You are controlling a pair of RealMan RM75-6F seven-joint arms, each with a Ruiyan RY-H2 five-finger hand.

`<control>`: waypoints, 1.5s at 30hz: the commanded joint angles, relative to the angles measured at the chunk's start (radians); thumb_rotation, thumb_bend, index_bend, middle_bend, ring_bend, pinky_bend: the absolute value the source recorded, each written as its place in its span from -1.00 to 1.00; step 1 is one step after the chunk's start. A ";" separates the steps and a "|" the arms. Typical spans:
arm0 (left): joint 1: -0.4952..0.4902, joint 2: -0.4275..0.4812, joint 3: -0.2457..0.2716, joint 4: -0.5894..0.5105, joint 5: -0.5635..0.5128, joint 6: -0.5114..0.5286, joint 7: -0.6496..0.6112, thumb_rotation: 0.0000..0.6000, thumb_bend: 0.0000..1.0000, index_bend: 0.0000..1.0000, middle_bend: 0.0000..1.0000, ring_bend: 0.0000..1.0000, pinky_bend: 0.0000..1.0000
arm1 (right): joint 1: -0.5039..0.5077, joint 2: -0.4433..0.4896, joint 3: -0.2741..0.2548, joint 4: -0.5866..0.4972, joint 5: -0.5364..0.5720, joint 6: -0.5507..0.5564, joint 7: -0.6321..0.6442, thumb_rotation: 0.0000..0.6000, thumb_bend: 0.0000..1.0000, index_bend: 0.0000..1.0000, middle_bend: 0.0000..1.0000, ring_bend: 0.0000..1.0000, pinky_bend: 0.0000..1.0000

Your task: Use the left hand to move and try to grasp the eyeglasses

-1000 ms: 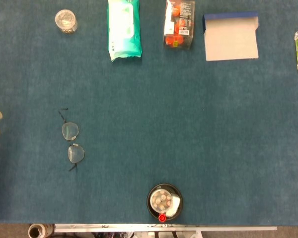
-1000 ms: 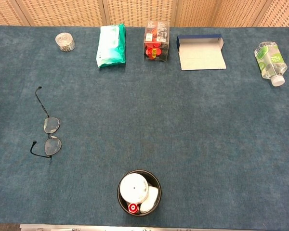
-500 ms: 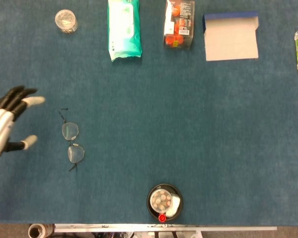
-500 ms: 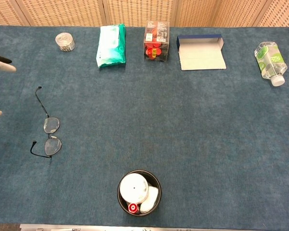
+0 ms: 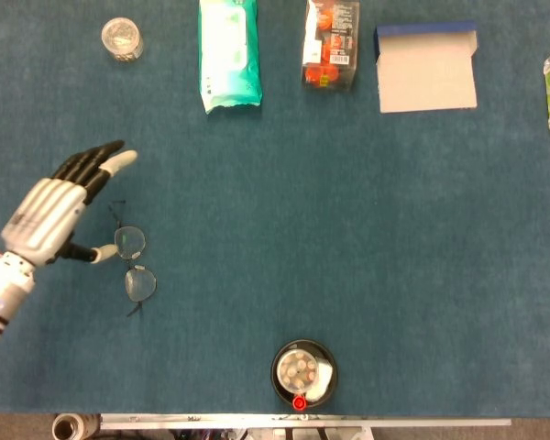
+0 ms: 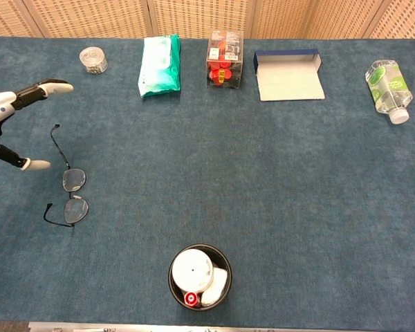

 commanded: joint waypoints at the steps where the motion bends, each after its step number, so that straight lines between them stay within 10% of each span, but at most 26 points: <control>1: -0.015 -0.011 -0.007 0.002 -0.012 -0.015 -0.002 1.00 -0.82 -0.91 -1.00 -1.00 -0.87 | 0.000 0.001 0.001 0.000 0.001 0.000 0.002 1.00 0.31 -0.12 -0.13 -0.17 0.10; 25: -0.075 -0.125 -0.066 0.110 -0.236 -0.161 0.019 1.00 -0.82 -1.00 -1.00 -1.00 -0.87 | -0.001 0.001 0.003 0.003 0.006 -0.006 0.002 1.00 0.31 -0.12 -0.13 -0.17 0.10; 45: -0.015 -0.238 -0.107 0.257 -0.278 0.019 0.193 1.00 -0.82 -1.00 -1.00 -1.00 -0.87 | -0.001 -0.002 0.002 0.005 0.007 -0.011 -0.003 1.00 0.31 -0.12 -0.13 -0.17 0.10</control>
